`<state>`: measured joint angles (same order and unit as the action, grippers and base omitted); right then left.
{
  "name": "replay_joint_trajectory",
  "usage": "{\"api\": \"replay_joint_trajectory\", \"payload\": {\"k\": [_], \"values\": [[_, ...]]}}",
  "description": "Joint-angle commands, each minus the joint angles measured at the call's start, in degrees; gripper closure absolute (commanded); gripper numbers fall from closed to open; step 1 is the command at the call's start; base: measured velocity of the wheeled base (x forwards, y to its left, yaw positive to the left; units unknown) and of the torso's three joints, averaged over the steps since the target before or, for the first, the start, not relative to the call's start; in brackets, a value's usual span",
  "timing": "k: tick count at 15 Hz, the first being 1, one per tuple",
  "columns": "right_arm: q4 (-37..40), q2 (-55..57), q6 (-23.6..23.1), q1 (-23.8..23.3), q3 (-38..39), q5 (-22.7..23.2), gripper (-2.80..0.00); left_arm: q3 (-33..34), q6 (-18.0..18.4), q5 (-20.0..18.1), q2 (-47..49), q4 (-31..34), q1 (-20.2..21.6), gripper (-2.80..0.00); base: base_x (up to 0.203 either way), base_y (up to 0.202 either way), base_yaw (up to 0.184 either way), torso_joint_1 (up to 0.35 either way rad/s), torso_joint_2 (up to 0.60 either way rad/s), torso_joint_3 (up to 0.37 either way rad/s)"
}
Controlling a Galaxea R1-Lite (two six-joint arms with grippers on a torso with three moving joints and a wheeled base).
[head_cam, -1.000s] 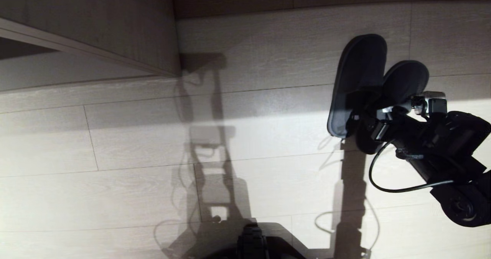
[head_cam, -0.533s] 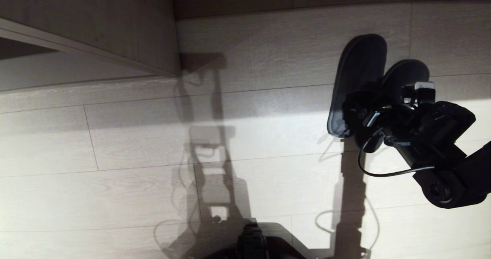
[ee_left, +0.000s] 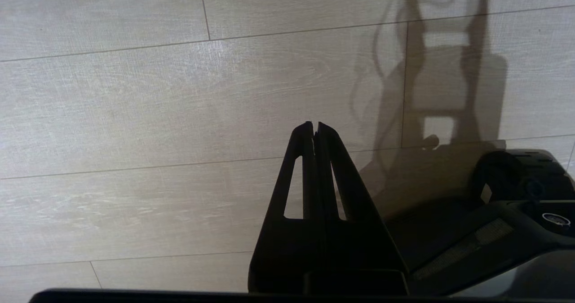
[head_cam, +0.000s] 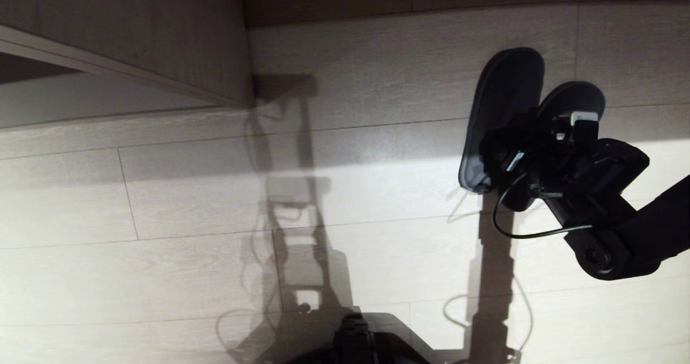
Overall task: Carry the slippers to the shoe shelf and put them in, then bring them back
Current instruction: Pick up the slippers on the floor
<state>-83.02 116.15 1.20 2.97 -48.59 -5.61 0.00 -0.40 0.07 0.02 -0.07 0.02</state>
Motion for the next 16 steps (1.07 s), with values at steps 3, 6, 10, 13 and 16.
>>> {"api": "replay_joint_trajectory", "payload": {"k": [3, 6, 10, 13, 16], "values": [[-1.5, 0.5, -0.1, 0.0, -0.7, 1.9, 0.0, 0.0, 0.0, 0.0, 0.0, 0.0, 0.0, 0.0, 0.0, 0.0, 0.0, 0.0, 0.0, 0.0], [-2.0, 0.9, -0.7, 0.0, -1.9, 2.0, 0.0, 0.0, 0.0, 0.0, 0.0, 0.0, 0.1, 0.0, 0.0, 0.0, 0.0, 0.0, 0.0, 0.0], [-2.2, 0.8, -0.8, 0.0, -1.5, 2.2, 0.0, 0.0, 0.0, 0.0, 0.0, 0.0, 0.1, 0.0, 0.0, 0.0, 0.0, 0.0, 0.0, 0.0], [-2.3, 0.7, -0.7, 0.0, -0.8, 2.2, 0.0, 0.0, -0.1, 0.0, 0.0, 0.0, 0.0, 0.0, 0.0, 0.0, 0.0, 0.0, 0.0, 0.0], [-2.8, -1.7, -0.6, 0.0, 1.3, 2.9, 0.0, 0.0, -0.1, 0.0, 0.0, 0.0, 0.1, 0.0, 0.0, 0.0, 0.0, 0.0, 0.0, 0.0]]}}
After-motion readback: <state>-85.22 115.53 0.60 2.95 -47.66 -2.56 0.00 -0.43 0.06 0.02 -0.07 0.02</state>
